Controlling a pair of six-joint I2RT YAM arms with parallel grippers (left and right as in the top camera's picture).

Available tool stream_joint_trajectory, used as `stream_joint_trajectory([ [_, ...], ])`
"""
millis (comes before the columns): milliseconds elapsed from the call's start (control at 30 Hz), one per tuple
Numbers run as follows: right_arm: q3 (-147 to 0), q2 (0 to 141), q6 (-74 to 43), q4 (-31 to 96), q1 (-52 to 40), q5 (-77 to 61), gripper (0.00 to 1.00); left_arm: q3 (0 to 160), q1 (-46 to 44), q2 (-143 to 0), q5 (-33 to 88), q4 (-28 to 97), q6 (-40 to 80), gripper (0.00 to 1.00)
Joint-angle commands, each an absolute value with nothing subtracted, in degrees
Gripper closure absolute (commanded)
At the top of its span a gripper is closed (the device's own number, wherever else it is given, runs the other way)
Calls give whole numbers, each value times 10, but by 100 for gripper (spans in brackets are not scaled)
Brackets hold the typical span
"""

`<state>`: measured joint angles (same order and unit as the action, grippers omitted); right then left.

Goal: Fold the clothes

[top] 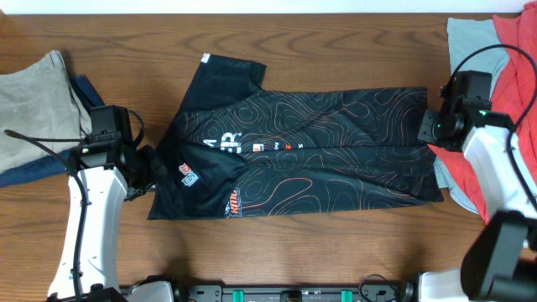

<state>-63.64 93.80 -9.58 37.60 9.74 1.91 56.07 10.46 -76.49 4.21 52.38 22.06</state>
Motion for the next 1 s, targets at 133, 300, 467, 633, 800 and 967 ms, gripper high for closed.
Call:
stream_joint_trajectory([
  [133, -640, 1019, -102, 339, 128, 17, 79, 561, 105, -771, 52, 519, 215, 49],
  [300, -640, 1063, -102, 317, 144, 22, 84, 561, 105, -771, 52, 518, 215, 48],
  [467, -640, 1105, -102, 296, 174, 29, 85, 561, 105, -771, 52, 518, 215, 48],
  [633, -640, 1157, -102, 298, 211, 64, 86, 561, 105, -771, 52, 518, 215, 48],
  [800, -642, 1155, -150, 304, 273, 116, 83, 561, 105, -771, 52, 515, 215, 48],
  [967, -660, 1117, -158, 311, 335, 18, 61, 561, 105, -771, 52, 503, 215, 47],
])
